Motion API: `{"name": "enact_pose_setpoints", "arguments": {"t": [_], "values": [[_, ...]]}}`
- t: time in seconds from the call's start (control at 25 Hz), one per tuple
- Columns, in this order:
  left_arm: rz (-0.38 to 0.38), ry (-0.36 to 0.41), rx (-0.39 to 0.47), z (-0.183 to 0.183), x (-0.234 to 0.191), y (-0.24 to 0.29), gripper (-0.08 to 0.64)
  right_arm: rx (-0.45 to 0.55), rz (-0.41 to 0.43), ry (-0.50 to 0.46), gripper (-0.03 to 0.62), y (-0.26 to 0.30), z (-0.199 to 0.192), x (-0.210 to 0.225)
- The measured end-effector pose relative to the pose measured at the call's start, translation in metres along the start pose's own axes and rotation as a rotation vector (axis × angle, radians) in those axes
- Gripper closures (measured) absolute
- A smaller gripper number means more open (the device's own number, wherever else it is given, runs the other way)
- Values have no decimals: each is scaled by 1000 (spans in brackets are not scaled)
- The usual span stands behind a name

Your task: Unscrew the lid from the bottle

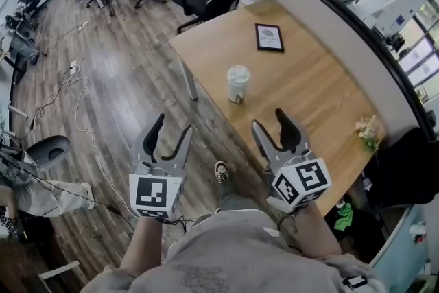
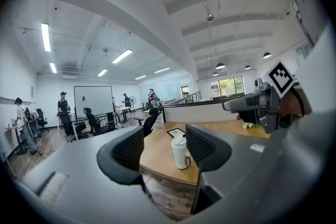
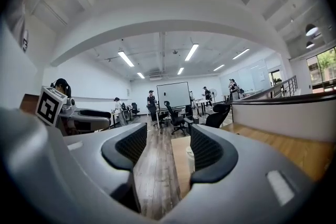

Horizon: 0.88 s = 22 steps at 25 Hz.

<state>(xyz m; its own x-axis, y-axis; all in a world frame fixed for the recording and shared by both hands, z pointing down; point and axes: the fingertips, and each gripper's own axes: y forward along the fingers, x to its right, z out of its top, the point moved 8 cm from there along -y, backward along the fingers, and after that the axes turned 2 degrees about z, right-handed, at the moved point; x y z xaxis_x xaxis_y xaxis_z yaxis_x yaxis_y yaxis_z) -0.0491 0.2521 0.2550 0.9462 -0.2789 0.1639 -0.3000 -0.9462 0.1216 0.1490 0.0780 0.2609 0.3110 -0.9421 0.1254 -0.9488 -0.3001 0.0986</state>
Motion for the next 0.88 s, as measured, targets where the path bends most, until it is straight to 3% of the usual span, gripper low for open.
{"name": "enact_pose_setpoints", "arguments": {"t": [0.2,0.4,0.88], "values": [[-91,51,-26,-3,-14,74,290,-58,-7,15,347,58,-2,41],[-185,95,-41,-11,-20,141,273,-137,58,-27,336,111,-12,74],[-504,207,-208,-95,-6,248,187,-242,121,43,224,190,-52,117]]}}
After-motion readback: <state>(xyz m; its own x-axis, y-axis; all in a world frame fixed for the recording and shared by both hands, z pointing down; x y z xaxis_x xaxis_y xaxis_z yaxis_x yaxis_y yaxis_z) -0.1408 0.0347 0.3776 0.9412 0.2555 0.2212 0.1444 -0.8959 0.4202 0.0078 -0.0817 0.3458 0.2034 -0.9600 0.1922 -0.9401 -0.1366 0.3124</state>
